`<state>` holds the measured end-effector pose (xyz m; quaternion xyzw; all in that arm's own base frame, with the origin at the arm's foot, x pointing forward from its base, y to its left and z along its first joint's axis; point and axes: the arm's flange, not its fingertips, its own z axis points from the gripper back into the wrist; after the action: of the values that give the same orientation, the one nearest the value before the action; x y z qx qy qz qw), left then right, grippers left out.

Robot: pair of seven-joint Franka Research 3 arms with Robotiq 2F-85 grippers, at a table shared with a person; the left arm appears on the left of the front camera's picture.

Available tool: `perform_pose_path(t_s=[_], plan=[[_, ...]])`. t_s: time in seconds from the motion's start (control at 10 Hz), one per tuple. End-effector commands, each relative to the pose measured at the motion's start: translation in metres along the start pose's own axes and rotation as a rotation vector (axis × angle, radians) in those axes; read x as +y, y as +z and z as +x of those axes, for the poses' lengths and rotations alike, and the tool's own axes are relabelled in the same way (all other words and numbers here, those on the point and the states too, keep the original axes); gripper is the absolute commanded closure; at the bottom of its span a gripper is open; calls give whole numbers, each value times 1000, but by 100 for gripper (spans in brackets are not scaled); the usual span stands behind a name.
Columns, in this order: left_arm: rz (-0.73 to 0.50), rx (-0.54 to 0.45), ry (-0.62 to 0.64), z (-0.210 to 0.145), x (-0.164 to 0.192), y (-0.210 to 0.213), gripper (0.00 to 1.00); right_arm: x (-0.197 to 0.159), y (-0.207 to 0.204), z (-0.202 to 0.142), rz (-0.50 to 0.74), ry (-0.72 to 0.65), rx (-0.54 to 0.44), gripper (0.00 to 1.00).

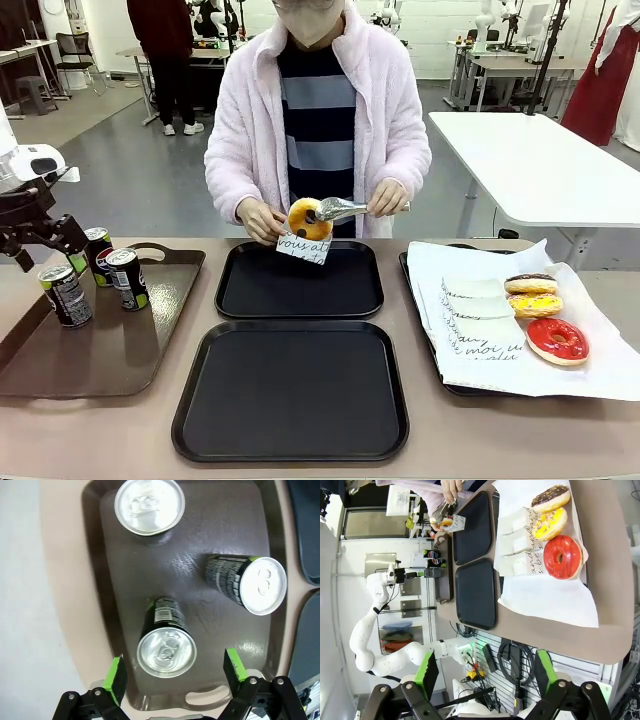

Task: Set up donuts and drinks on trays.
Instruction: Pick up one Pepsi coke and place it on the Flat Tray.

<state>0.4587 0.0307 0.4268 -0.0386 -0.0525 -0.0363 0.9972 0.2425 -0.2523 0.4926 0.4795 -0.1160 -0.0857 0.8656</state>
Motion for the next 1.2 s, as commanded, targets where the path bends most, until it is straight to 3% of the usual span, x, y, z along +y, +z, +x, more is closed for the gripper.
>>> perform_pose_path(t_s=[0.0, 1.1], plan=[[-53, 11, -14, -10, 2, -6, 0, -1, 1, 2, 27, 9, -6, 0], [26, 25, -1, 12, 13, -46, 0, -1, 1, 2, 27, 9, -6, 0]])
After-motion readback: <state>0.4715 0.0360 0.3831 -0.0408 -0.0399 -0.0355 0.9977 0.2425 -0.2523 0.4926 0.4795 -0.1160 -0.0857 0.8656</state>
